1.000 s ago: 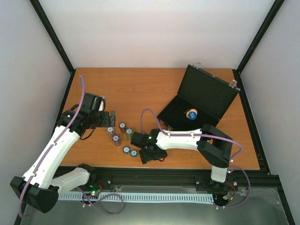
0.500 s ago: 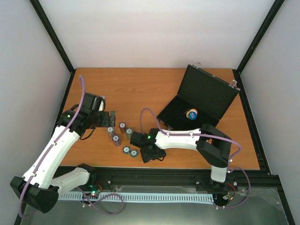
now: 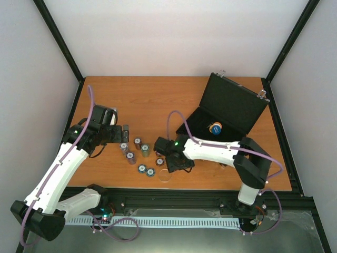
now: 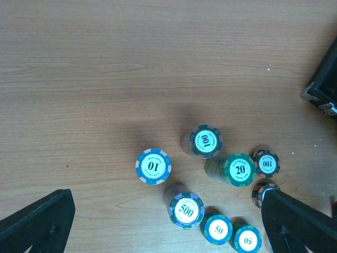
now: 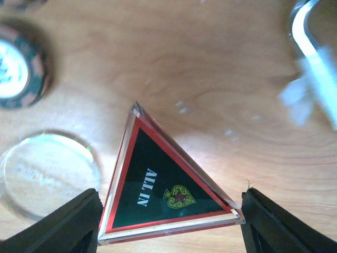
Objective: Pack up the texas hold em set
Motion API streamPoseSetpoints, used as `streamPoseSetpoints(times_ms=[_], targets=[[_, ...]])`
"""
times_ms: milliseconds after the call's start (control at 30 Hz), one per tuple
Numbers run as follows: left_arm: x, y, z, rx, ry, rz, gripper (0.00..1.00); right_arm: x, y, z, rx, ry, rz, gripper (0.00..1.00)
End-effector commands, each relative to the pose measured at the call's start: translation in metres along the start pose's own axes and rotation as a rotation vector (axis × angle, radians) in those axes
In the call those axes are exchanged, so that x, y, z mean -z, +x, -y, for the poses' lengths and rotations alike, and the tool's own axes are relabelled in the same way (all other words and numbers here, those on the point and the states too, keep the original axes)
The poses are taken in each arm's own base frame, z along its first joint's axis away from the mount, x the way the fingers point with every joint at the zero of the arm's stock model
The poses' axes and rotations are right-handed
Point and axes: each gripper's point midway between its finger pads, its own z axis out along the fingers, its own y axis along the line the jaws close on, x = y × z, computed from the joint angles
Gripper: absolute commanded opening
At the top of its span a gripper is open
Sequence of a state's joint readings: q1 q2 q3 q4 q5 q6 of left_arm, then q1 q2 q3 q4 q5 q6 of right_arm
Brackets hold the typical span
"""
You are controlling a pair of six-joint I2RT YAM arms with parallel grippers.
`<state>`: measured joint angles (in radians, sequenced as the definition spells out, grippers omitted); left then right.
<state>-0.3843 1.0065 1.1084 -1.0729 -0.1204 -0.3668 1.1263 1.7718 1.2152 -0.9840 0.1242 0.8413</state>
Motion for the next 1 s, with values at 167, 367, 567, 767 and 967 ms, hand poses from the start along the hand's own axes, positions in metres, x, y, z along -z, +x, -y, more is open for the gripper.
streamPoseSetpoints(times_ms=[167, 367, 567, 767, 967], targets=[[0.007, -0.004, -0.002, -0.002, -0.009, 0.028, 1.00, 0.029, -0.054, 0.061, -0.108, 0.040, 0.127, 0.71], [0.005, -0.004, -0.003, 0.002, -0.019, 0.023, 1.00, 0.028, -0.087, 0.099, -0.173, 0.057, 0.168, 0.71], [0.003, -0.003, -0.005, 0.010, -0.031, 0.017, 1.00, 0.018, -0.112, 0.137, -0.235, 0.081, 0.194, 0.71], [-0.002, -0.002, -0.009, 0.025, -0.062, 0.002, 1.00, 0.002, -0.127, 0.157, -0.268, 0.083, 0.188, 0.70], [-0.005, 0.000, -0.013, 0.047, -0.089, -0.014, 1.00, -0.010, -0.140, 0.171, -0.313, 0.083, 0.192, 0.71]])
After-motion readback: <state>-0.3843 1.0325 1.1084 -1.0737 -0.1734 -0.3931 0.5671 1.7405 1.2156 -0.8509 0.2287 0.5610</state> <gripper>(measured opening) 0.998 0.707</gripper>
